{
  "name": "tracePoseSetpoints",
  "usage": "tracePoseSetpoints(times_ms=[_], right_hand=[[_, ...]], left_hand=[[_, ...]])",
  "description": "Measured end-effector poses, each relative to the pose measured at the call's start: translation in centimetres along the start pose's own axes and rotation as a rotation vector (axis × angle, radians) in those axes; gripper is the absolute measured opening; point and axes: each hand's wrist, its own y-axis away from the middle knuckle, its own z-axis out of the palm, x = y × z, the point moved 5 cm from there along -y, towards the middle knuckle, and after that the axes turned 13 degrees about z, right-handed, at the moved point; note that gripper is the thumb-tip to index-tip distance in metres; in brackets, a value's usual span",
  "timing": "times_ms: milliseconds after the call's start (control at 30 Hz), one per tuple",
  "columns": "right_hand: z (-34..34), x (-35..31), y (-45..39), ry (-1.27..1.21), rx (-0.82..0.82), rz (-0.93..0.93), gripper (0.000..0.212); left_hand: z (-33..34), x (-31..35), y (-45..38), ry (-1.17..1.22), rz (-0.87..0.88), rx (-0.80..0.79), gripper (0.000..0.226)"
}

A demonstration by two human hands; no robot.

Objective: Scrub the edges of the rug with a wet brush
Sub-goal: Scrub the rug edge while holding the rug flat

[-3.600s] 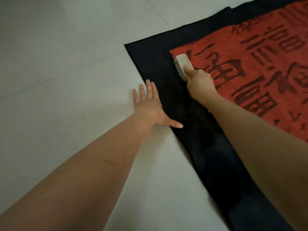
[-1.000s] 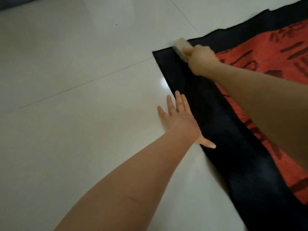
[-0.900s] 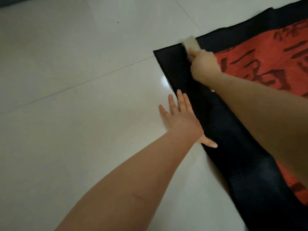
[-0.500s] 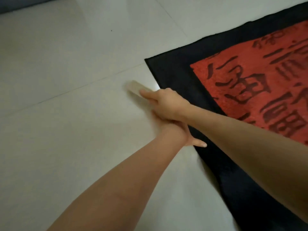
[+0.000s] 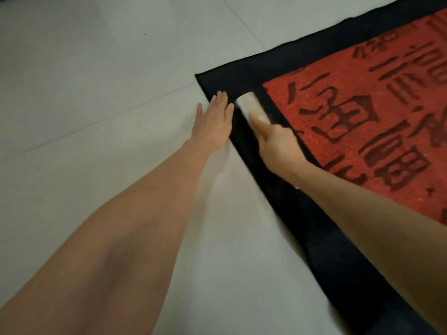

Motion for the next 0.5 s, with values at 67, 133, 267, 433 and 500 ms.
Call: tracePoseSetpoints(times_ms=[67,133,267,433,500], right_hand=[[-0.3,0.3,-0.3,0.069,-0.088,-0.106,0.047],[-3.0,2.5,-3.3,0.117,-0.005,0.077,0.047],[-1.1,-0.2,0.5,0.084,-0.027,0.029,0.051],[-3.3,2.0,-1.6,0.143,-0.036,0.137,0.049],[-3.7,2.7,-1.1,0.129,0.064,0.251,0.048]], left_hand=[[0.1,-0.8,-0.1,-0.040,-0.013,0.000,0.052],[-0.1,-0.7,0.0,-0.028,-0.024,-0.026,0.055],[-0.3,-0.2,0.5,-0.015,-0.049,-0.054,0.060],[-0.2,-0.7,1.7,-0.014,-0.033,-0.088,0.065],[-0.1,-0.6,1.8,-0.011,-0.042,-0.111,0.067]])
